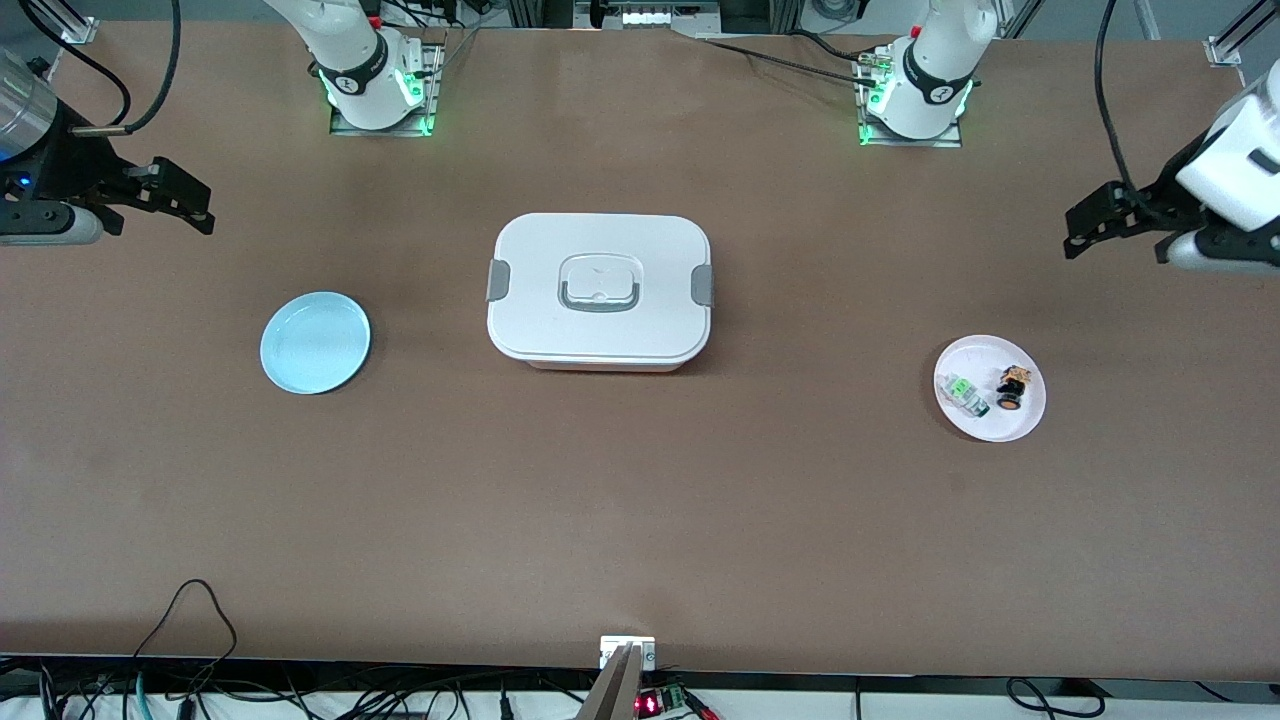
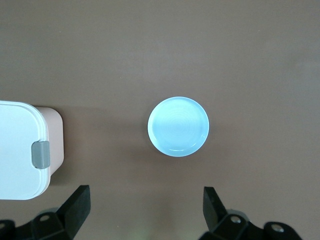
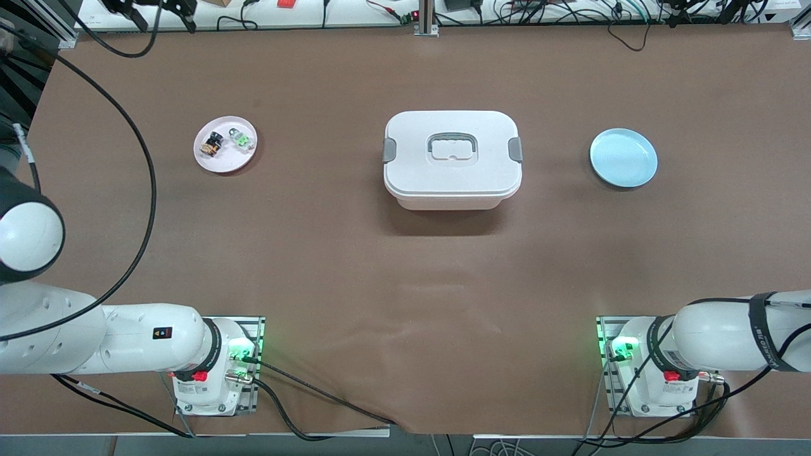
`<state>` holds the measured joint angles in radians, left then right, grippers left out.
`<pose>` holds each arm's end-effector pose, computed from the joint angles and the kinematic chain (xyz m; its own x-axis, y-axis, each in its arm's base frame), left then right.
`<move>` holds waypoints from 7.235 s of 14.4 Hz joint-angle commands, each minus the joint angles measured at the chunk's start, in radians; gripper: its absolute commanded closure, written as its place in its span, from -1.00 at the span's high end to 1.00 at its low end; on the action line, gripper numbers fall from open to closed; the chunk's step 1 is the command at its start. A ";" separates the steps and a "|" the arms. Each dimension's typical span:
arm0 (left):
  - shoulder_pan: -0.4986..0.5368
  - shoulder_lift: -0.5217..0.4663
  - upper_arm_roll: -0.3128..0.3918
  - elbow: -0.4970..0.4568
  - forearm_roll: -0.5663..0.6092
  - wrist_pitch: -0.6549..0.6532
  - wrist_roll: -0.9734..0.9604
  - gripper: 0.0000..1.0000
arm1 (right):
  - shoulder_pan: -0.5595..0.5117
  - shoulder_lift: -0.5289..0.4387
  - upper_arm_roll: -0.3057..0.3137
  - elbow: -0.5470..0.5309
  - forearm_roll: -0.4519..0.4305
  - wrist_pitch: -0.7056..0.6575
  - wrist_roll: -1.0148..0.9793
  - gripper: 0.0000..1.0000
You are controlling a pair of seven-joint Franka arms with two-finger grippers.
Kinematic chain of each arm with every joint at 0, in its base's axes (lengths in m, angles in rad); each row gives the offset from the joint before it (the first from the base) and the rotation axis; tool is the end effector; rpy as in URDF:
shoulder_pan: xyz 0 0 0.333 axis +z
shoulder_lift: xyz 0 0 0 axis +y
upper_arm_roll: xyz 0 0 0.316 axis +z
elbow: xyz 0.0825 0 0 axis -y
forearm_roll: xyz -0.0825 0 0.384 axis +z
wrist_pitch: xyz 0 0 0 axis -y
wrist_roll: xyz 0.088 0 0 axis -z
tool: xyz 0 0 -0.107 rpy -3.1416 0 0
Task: Transfer orange switch to right arm and place
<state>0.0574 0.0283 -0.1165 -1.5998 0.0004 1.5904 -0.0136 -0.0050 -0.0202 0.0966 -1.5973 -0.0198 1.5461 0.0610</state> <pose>0.5624 -0.0323 0.5968 0.9983 -0.0455 -0.0375 -0.0455 -0.9990 0.0024 0.5431 0.0483 0.6210 0.9991 0.0300 -0.0297 0.0307 -0.9992 0.0236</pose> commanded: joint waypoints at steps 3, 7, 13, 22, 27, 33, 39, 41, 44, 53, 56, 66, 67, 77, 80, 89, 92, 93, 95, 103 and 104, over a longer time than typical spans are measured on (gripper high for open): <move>-0.021 0.056 -0.008 -0.014 0.007 0.019 0.012 1.00 | -0.006 0.023 0.002 0.014 0.063 -0.017 -0.006 1.00; -0.010 0.119 0.003 -0.031 0.007 0.022 0.230 1.00 | -0.009 0.022 -0.003 0.013 0.069 -0.020 -0.009 1.00; 0.041 0.157 0.024 -0.245 0.001 0.184 0.856 1.00 | -0.007 0.017 0.000 0.008 0.066 -0.046 -0.010 1.00; 0.099 0.275 0.046 -0.419 0.009 0.567 1.806 1.00 | -0.007 0.017 0.003 0.008 0.063 -0.054 -0.015 1.00; 0.128 0.324 0.046 -0.470 0.009 0.706 2.054 1.00 | -0.007 0.019 0.003 0.007 0.067 -0.058 -0.013 1.00; 0.183 0.369 0.046 -0.502 0.020 0.833 2.094 1.00 | -0.007 0.019 0.002 -0.003 0.069 -0.058 -0.013 1.00; 0.188 0.406 0.046 -0.503 0.027 0.896 2.103 1.00 | -0.007 0.017 0.003 -0.007 0.069 -0.060 -0.013 1.00; 0.188 0.426 0.046 -0.503 0.024 0.927 2.103 1.00 | -0.007 0.016 0.003 -0.007 0.069 -0.060 -0.013 1.00; 0.188 0.446 0.046 -0.502 0.023 0.941 2.103 1.00 | -0.007 0.016 0.003 -0.009 0.069 -0.060 -0.013 1.00; 0.188 0.476 0.046 -0.496 0.018 0.984 2.104 0.91 | -0.007 0.014 0.002 -0.009 0.069 -0.066 -0.014 1.00; 0.188 0.476 0.046 -0.494 0.029 0.991 2.106 -0.81 | -0.007 0.014 0.002 -0.009 0.069 -0.066 -0.013 1.00; 0.183 0.424 -0.001 -0.453 -0.336 0.763 2.097 -1.00 | -0.007 0.014 0.003 -0.009 0.073 -0.066 -0.015 1.00; 0.183 0.423 -0.029 -0.434 -0.380 0.725 2.097 -1.00 | -0.007 0.014 0.003 -0.009 0.074 -0.066 -0.014 1.00; 0.183 0.375 -0.172 -0.342 -1.112 0.312 2.098 -1.00 | -0.004 0.042 0.005 -0.023 0.441 -0.044 -0.013 1.00; 0.183 0.375 -0.265 -0.307 -1.372 0.257 2.094 -1.00 | -0.003 0.084 0.006 -0.024 0.656 -0.035 -0.010 1.00; 0.006 0.363 -0.443 -0.258 -2.059 0.371 2.057 -1.00 | 0.065 0.194 0.006 -0.070 1.150 0.060 0.005 1.00; -0.046 0.354 -0.445 -0.220 -2.080 0.428 2.033 -1.00 | 0.120 0.195 0.006 -0.125 1.294 0.170 0.005 1.00; -0.062 0.349 -0.445 -0.213 -2.097 0.445 2.022 -1.00 | 0.138 0.207 0.006 -0.128 1.328 0.193 0.005 1.00; -0.089 0.337 -0.446 -0.203 -2.113 0.499 2.032 -1.00 | 0.180 0.230 0.006 -0.128 1.383 0.239 0.005 1.00; -0.119 0.321 -0.451 -0.189 -2.116 0.566 2.012 -1.00 | 0.287 0.255 0.006 -0.122 1.480 0.348 0.017 0.95; -0.119 0.321 -0.451 -0.189 -2.116 0.566 2.012 -1.00 | 0.308 0.261 0.006 -0.119 1.491 0.373 0.029 0.95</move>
<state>-0.0553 0.3643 -0.5694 -1.7933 -2.0852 2.1398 2.0090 0.2610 0.2328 0.1071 -1.7215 1.4328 1.8704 0.0695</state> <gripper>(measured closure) 0.278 0.022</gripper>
